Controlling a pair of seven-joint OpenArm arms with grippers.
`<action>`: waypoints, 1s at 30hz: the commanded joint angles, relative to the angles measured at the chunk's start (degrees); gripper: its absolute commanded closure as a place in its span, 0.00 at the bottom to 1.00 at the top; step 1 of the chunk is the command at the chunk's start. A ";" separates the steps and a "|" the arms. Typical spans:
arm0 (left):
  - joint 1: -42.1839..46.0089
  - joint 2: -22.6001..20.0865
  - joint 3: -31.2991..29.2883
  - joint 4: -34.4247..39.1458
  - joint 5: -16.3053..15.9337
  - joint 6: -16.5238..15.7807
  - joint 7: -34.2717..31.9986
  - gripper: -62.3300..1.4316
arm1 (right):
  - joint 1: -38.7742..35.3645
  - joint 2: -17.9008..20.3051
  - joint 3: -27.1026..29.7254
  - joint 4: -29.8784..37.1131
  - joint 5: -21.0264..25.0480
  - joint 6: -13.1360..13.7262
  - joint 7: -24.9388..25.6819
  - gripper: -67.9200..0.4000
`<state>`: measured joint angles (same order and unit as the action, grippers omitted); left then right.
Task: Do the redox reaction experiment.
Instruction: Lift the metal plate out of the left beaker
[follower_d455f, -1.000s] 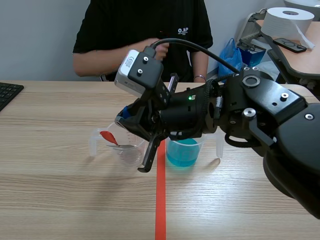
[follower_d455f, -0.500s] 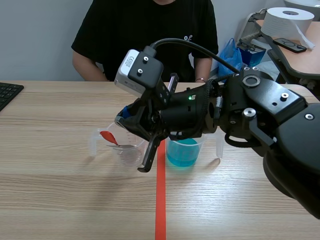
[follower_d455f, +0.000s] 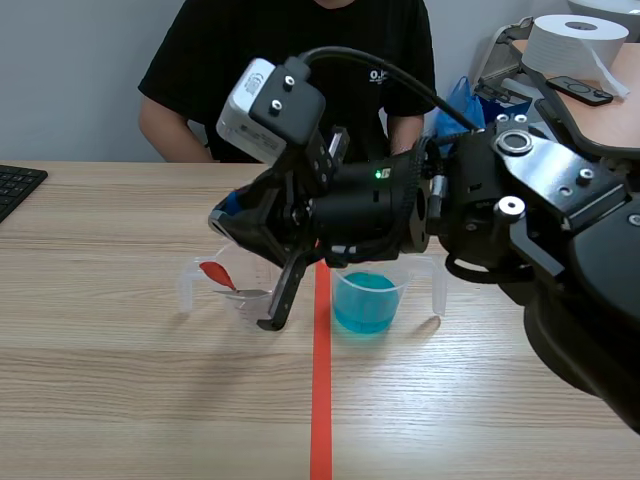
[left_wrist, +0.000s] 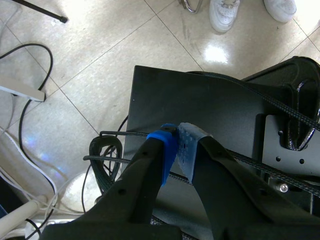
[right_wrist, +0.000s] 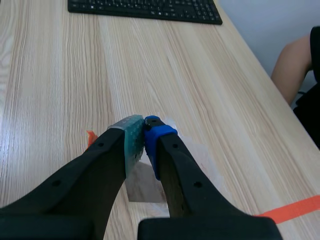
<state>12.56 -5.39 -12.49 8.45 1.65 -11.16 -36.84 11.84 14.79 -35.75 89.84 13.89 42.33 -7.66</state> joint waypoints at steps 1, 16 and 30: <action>0.44 -0.04 -0.17 0.35 0.00 -0.15 -0.59 0.93 | 1.18 0.00 0.26 2.54 1.68 0.39 -0.20 0.98; 0.44 -0.04 -0.17 0.35 0.00 -0.15 -0.59 0.93 | 1.18 1.01 1.16 14.91 12.61 0.39 -7.50 0.98; 0.44 -0.04 -0.17 0.35 0.00 -0.15 -0.59 0.93 | 1.16 2.21 5.62 22.12 22.80 0.37 -14.29 0.98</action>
<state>12.56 -5.39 -12.49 8.45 1.65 -11.16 -36.84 11.86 16.84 -30.37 111.83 35.88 42.30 -22.65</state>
